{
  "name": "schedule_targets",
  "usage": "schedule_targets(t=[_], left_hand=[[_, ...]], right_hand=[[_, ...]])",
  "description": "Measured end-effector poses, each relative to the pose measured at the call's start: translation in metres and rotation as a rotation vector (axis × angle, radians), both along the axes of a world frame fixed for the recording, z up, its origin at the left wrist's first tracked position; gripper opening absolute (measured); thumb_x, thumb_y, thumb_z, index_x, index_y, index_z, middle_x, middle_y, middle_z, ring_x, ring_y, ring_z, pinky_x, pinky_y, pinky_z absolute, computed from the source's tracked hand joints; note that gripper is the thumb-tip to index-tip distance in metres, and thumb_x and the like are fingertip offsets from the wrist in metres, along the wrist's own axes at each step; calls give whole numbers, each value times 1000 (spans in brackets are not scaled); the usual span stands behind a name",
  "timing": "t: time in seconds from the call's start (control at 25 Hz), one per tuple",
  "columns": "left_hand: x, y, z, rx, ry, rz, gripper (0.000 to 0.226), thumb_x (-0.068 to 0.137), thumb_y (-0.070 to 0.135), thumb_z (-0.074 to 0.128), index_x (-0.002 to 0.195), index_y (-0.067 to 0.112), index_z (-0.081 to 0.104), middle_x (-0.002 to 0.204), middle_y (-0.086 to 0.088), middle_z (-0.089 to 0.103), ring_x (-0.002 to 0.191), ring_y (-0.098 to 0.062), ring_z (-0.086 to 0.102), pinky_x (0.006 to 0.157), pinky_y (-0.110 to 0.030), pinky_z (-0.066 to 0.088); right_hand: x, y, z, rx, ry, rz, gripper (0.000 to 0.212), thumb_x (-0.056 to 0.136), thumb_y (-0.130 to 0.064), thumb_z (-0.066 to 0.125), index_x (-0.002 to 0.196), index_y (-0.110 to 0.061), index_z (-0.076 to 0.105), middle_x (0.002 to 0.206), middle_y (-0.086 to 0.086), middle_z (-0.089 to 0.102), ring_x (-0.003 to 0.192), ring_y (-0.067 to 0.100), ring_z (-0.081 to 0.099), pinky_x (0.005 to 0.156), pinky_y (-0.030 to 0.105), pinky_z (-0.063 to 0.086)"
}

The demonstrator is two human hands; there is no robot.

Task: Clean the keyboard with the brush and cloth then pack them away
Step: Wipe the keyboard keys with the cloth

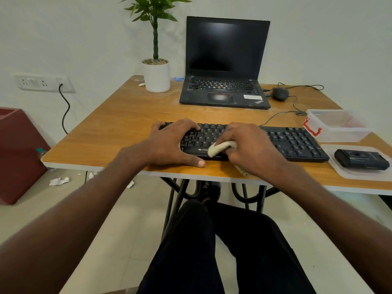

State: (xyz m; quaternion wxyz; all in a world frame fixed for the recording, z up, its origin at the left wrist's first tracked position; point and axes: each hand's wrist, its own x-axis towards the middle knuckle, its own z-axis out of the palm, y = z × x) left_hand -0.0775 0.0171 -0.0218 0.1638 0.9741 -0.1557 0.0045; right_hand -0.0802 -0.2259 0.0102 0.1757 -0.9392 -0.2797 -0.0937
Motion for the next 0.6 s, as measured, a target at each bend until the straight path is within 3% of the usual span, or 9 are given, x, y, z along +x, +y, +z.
schedule_targets(t=[0.08,0.12,0.2,0.32,0.48,0.6], left_hand=[[-2,5,-7,-32,-114,-11,99,67,97,58,148,42,39,159,17,43,141,-10,43,127,-49,11],[-3,5,-11,-21,-190,-34,95,72,96,56,147,40,42,159,16,44,142,-10,43,126,-48,15],[-6,4,-19,6,-329,-93,85,81,91,54,145,36,50,155,14,50,143,-9,44,123,-48,22],[-7,5,-23,11,-453,-132,74,87,84,55,139,31,60,143,13,58,136,-10,49,116,-43,30],[-7,6,-21,-22,-435,-138,69,87,79,59,138,31,61,142,13,60,132,-10,53,115,-38,31],[-9,6,-19,-15,-431,-146,68,89,80,55,137,32,61,142,13,61,130,-8,53,116,-38,31]], right_hand=[[2,-2,1,-7,-49,-122,32,87,-11,71,113,-28,79,104,-6,68,89,12,53,68,27,40],[-1,2,0,30,-86,-137,31,88,-13,71,114,-29,77,104,-6,66,89,11,51,71,26,37],[-12,14,-5,106,-125,-55,31,89,-16,73,116,-31,72,109,-8,62,95,10,50,80,24,35],[-21,21,-14,21,-120,83,30,92,-21,71,121,-29,70,109,-8,57,98,11,53,80,23,34],[-7,-10,5,-129,-61,3,30,91,-18,72,119,-29,77,107,-5,64,97,17,60,78,35,50],[-6,-24,9,-132,-28,-87,31,88,-17,74,116,-31,78,106,-3,68,95,19,63,78,40,56]])
